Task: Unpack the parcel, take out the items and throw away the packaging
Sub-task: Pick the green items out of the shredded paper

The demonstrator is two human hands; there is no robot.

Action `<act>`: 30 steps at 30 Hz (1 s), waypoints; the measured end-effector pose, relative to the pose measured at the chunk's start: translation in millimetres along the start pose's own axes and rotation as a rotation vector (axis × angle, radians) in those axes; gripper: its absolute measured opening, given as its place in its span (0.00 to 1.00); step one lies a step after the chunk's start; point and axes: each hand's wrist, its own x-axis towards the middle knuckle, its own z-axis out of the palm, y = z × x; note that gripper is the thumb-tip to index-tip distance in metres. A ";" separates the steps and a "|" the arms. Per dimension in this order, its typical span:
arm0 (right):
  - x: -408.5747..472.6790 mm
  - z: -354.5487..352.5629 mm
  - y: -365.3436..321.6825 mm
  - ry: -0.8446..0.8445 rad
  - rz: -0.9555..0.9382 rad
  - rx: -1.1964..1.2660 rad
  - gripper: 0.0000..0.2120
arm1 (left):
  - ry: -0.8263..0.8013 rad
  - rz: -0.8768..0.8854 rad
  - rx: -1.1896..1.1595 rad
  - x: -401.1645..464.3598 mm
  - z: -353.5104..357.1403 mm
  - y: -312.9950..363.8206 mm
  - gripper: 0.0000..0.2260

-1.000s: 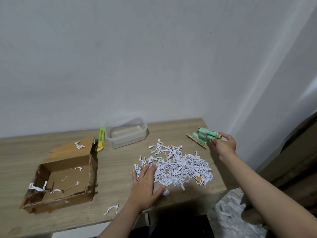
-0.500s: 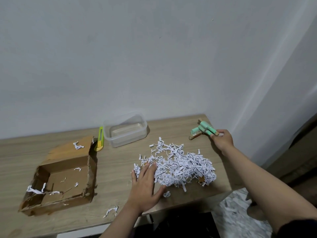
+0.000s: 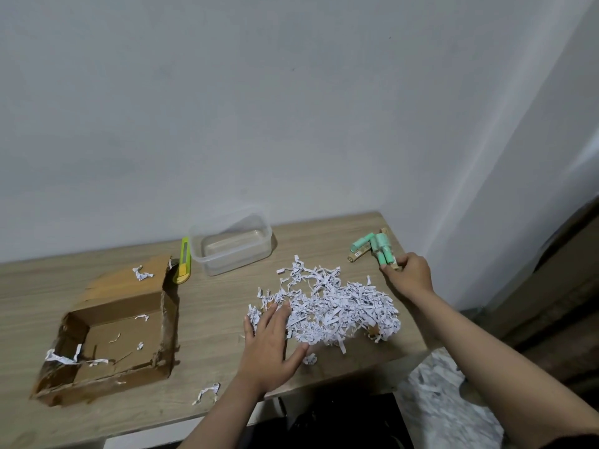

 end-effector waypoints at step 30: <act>-151.5 45.8 -53.8 -0.092 -0.369 0.285 0.30 | 0.296 -0.295 -0.406 4.6 -4.0 25.2 0.32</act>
